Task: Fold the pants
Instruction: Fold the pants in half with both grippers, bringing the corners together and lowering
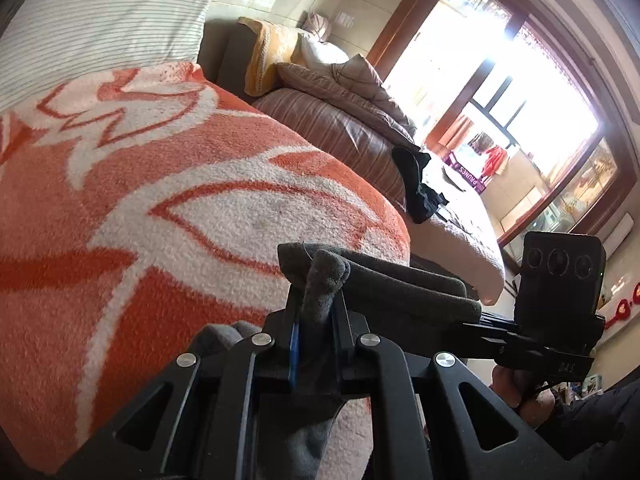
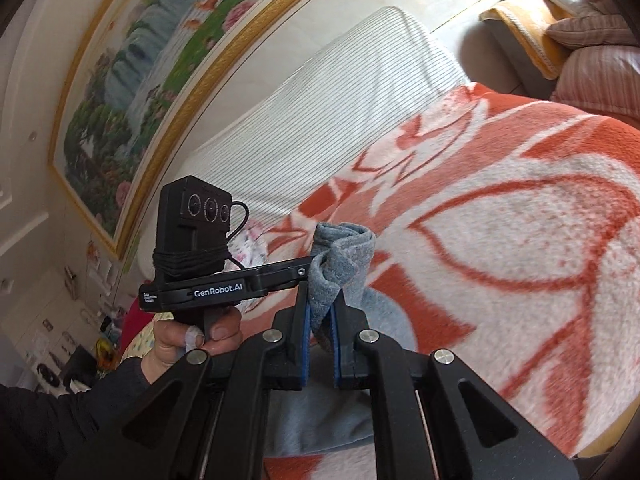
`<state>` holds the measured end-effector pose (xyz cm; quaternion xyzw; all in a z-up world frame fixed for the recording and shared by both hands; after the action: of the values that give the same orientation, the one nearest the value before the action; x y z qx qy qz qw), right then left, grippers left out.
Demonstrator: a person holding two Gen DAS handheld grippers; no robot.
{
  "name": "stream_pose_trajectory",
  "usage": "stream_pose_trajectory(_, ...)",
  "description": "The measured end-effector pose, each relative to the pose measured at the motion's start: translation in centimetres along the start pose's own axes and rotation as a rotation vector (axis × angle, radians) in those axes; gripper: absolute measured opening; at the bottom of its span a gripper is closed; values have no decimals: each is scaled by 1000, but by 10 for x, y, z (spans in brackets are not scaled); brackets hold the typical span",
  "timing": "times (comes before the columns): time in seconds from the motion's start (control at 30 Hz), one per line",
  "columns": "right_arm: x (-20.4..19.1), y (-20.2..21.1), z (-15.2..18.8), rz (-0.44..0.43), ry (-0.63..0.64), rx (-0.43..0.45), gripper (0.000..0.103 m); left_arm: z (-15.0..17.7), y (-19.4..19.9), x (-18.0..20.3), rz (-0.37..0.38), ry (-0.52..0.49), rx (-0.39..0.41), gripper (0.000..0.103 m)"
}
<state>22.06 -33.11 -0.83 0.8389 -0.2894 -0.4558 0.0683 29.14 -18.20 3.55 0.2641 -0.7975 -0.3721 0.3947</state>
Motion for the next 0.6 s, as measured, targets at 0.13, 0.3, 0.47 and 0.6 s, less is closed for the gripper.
stream_pose_trajectory(0.13, -26, -19, 15, -26, 35, -57, 9, 31, 18, -14, -14, 54, 42, 11)
stream_pose_trajectory(0.3, -48, -53, 33, -66, 59, -135, 9, 71, 35, -40, 8, 155, 79, 11)
stream_pose_trajectory(0.47, -65, -83, 46, -91, 87, -212, 9, 108, 50, -63, 7, 234, 103, 11)
stream_pose_trajectory(0.6, -79, -106, 58, -115, 111, -274, 9, 134, 63, -76, 6, 279, 130, 11)
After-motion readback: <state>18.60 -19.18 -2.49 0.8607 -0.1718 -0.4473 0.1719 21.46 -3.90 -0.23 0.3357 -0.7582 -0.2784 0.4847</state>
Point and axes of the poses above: each gripper's, at about its wrist camera, not at the fingertips, and y roughly against the way its jaws point, x to its right, z to its underside, the point moved 3 cm from there along -y, roughly the way its jaws point, and after that the axes turned 15 degrees about -x, right-handed, at the moved point
